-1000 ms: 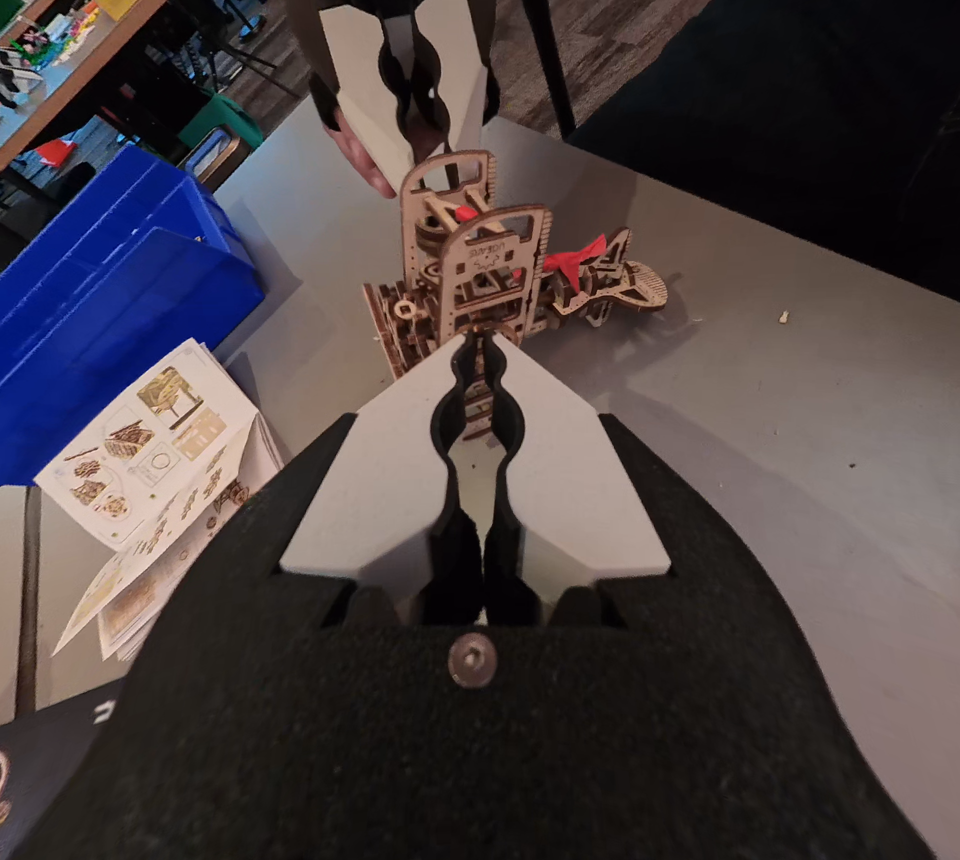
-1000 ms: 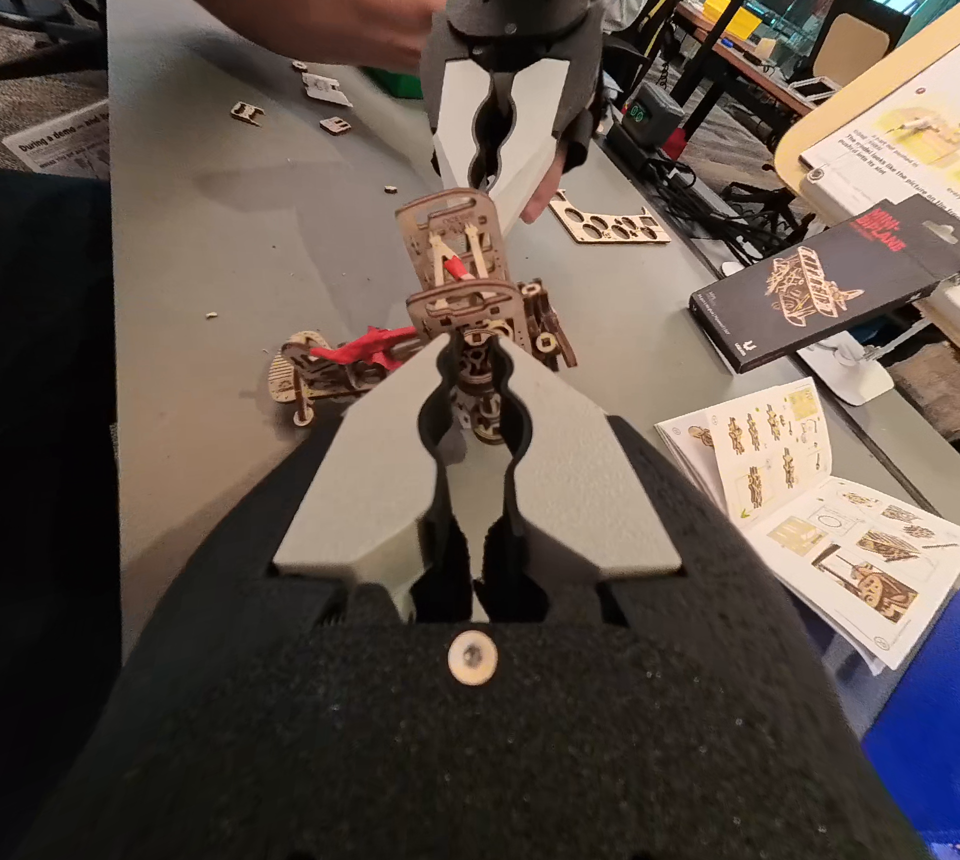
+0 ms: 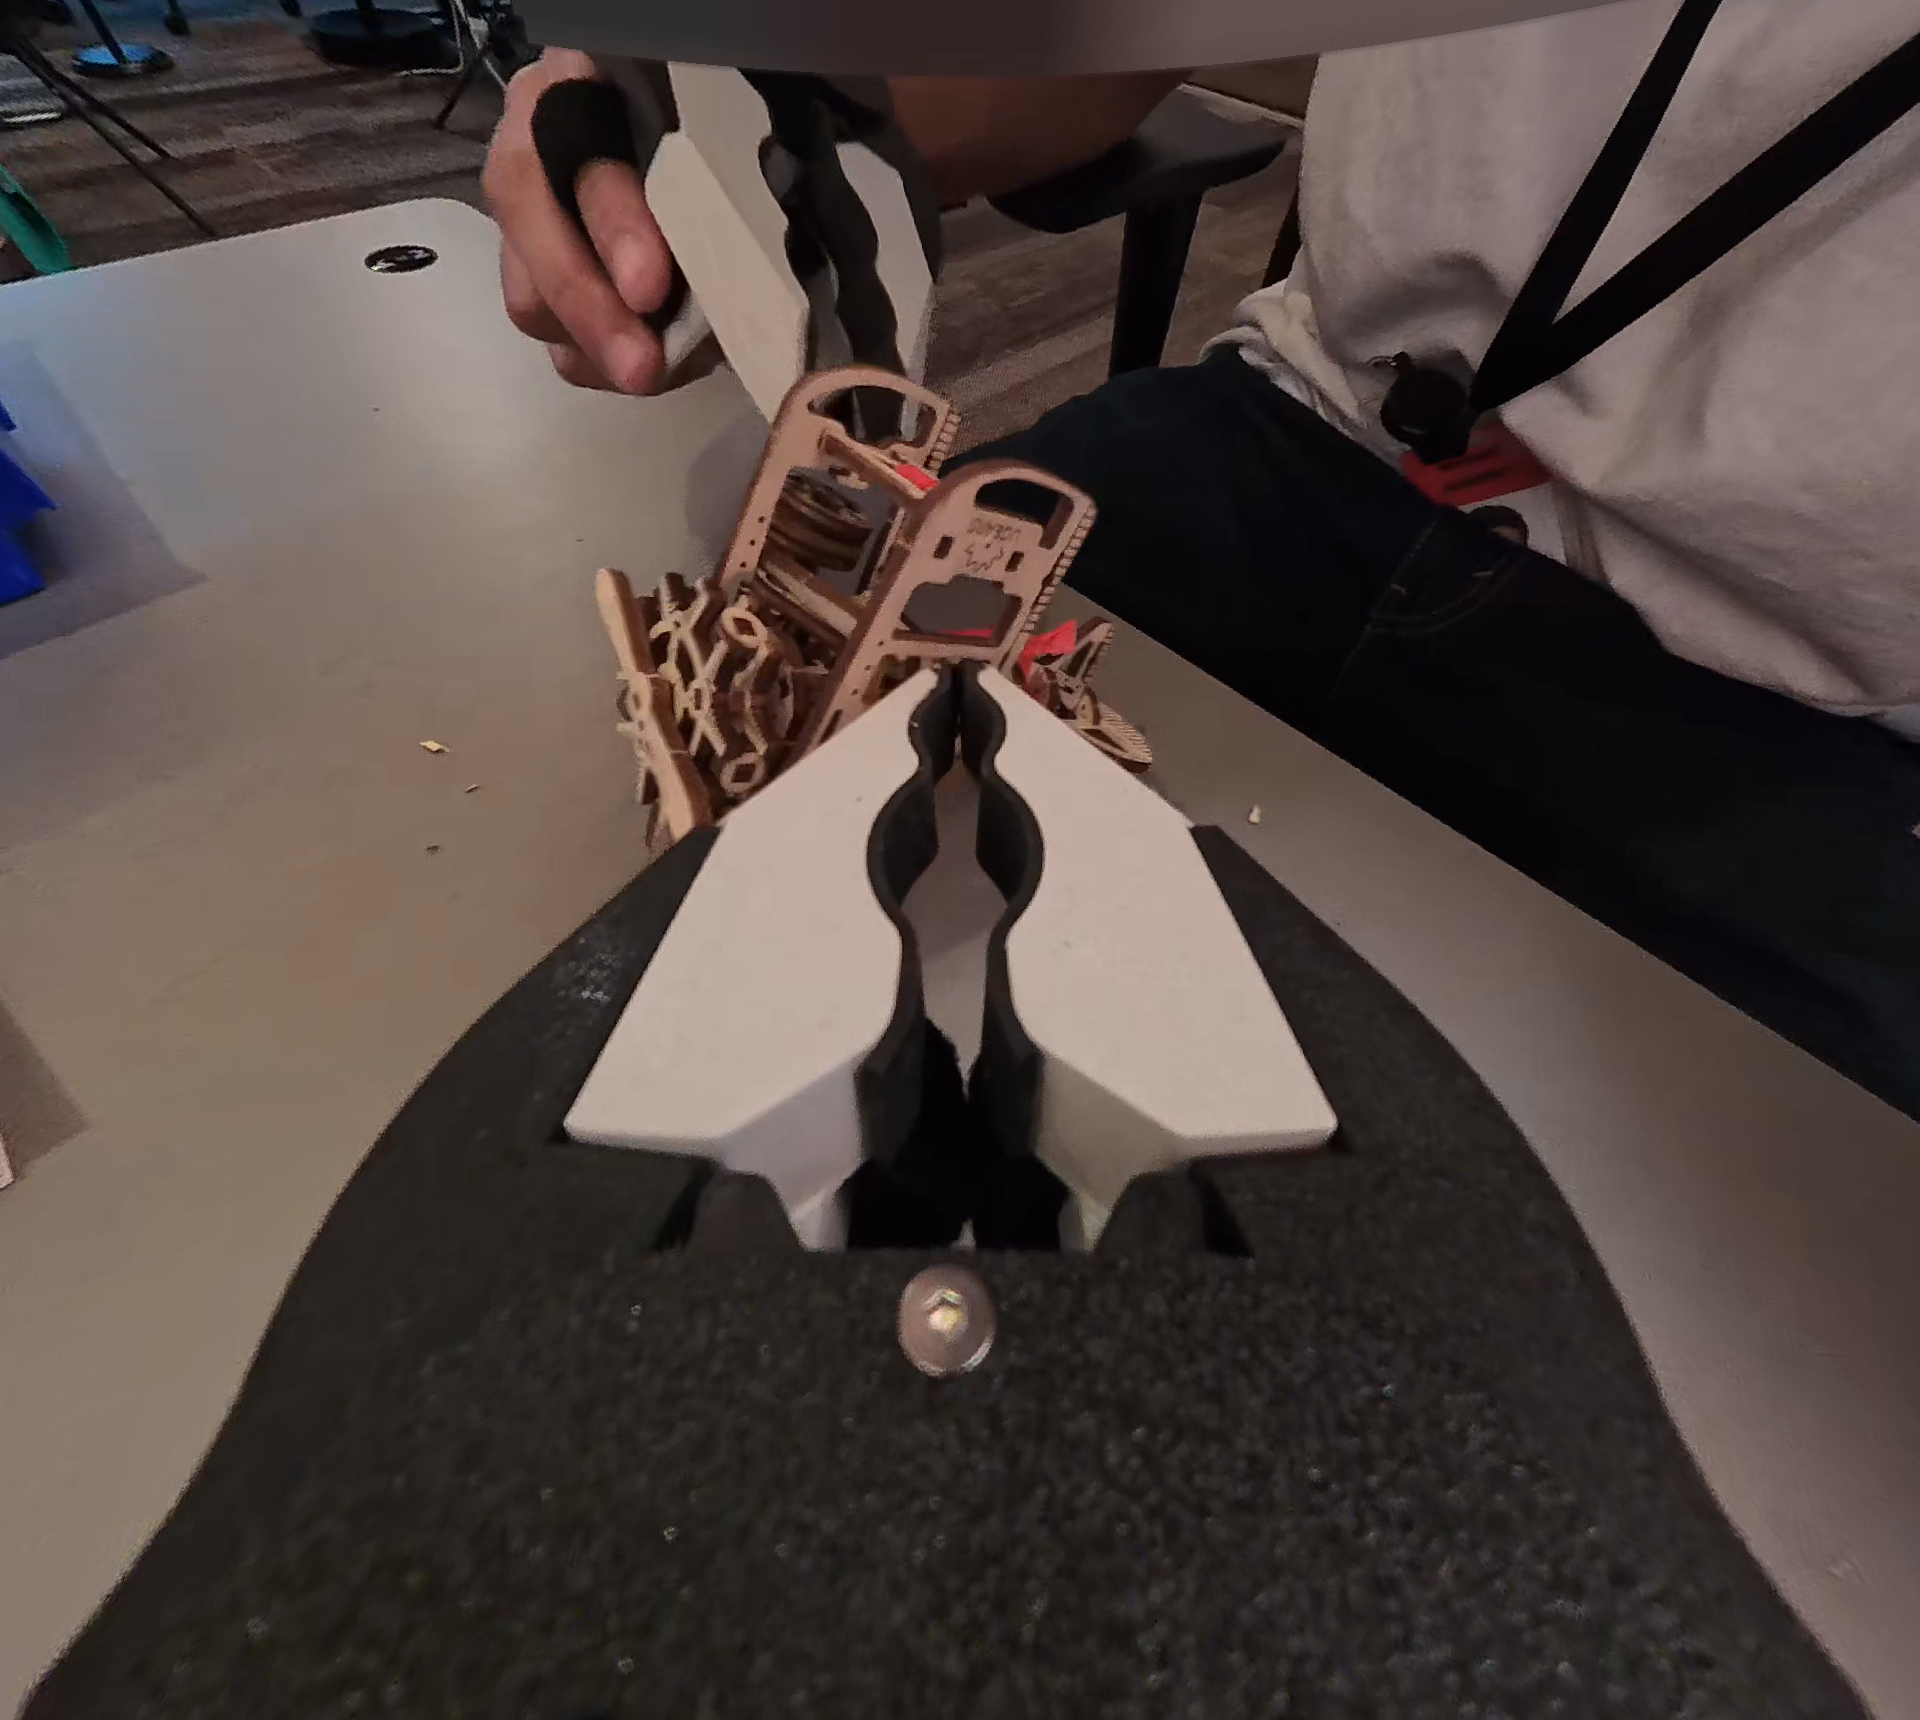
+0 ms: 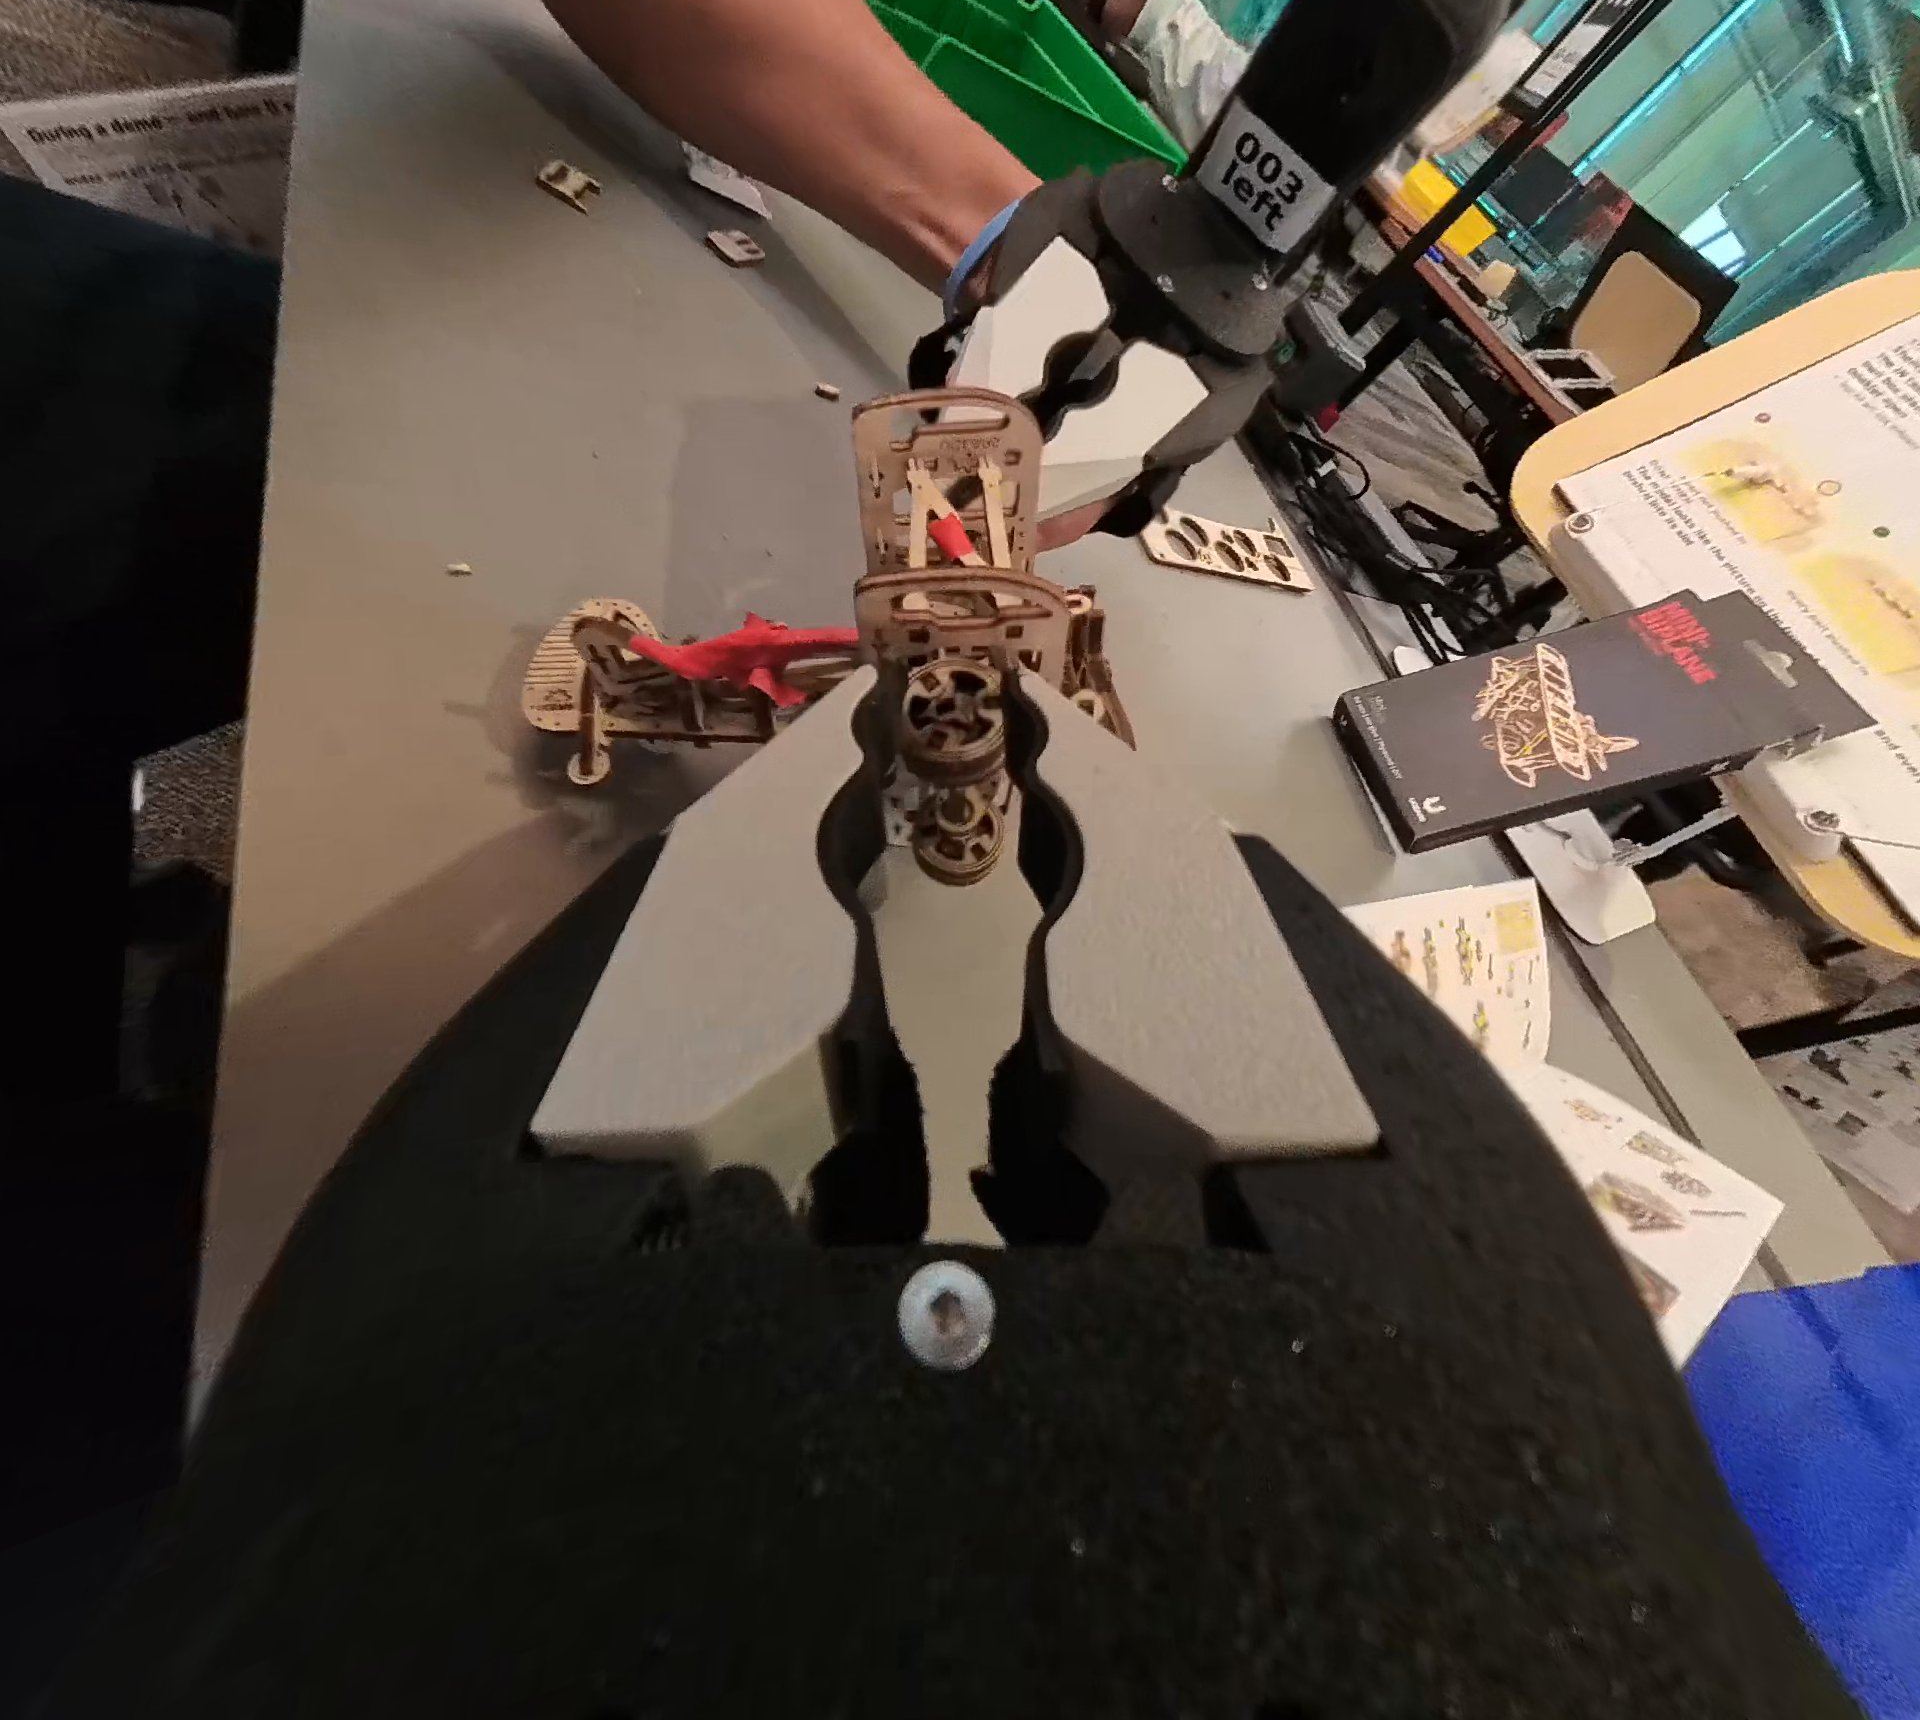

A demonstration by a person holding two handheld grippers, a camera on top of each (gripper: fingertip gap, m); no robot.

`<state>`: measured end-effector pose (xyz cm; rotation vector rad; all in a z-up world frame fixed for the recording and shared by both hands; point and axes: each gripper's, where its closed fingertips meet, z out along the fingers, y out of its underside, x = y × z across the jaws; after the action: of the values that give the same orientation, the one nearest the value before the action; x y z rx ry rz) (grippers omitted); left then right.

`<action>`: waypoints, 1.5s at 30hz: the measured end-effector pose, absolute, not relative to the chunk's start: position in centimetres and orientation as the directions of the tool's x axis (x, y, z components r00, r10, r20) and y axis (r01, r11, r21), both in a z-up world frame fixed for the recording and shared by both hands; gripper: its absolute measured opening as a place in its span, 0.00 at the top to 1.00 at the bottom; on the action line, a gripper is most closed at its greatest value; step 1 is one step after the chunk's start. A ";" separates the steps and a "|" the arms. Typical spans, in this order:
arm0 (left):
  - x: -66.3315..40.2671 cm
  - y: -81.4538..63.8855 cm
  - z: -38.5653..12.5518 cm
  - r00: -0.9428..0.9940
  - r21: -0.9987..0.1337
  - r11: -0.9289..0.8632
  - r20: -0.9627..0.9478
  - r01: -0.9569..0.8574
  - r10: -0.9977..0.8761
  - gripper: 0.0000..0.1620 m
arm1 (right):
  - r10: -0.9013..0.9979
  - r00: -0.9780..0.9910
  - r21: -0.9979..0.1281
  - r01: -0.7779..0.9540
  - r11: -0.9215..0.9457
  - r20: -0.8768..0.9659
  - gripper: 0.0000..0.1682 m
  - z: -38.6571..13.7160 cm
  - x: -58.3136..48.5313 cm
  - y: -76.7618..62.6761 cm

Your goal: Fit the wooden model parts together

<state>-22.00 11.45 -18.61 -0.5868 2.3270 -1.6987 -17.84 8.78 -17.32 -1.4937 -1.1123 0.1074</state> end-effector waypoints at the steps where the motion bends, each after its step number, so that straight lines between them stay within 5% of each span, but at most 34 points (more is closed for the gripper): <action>1: -22.2 11.3 -18.6 -0.902 -0.946 0.257 0.075 -0.200 -0.426 1.00 | 0.674 0.546 -0.820 0.550 0.159 0.497 0.90 -17.2 -17.7 8.6; 8: -22.2 12.0 -18.3 -0.885 -0.949 0.217 0.108 -0.227 -0.453 1.00 | 0.702 0.618 -0.888 0.457 0.045 0.354 0.88 -17.0 -17.0 8.8; 20: -22.7 13.7 -16.7 -0.648 -0.965 0.210 -0.058 -0.159 -0.759 0.97 | 0.639 0.699 -0.904 0.428 -0.014 0.321 0.88 -16.7 -15.4 7.8; 33: -22.1 13.4 -19.1 -0.593 -0.941 0.275 -0.110 -0.196 -0.798 0.96 | 0.647 0.707 -0.912 0.407 -0.043 0.285 0.88 -17.0 -16.2 9.5; 45: -21.8 12.9 -18.8 -0.591 -0.950 0.270 -0.129 -0.156 -0.796 1.00 | 0.775 0.485 -0.839 0.140 -0.526 -0.405 0.88 -17.4 -17.4 10.9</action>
<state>-21.82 12.90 -18.80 -0.8568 1.9303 -1.3422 -17.38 10.89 -17.38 -1.9621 -0.7562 1.0479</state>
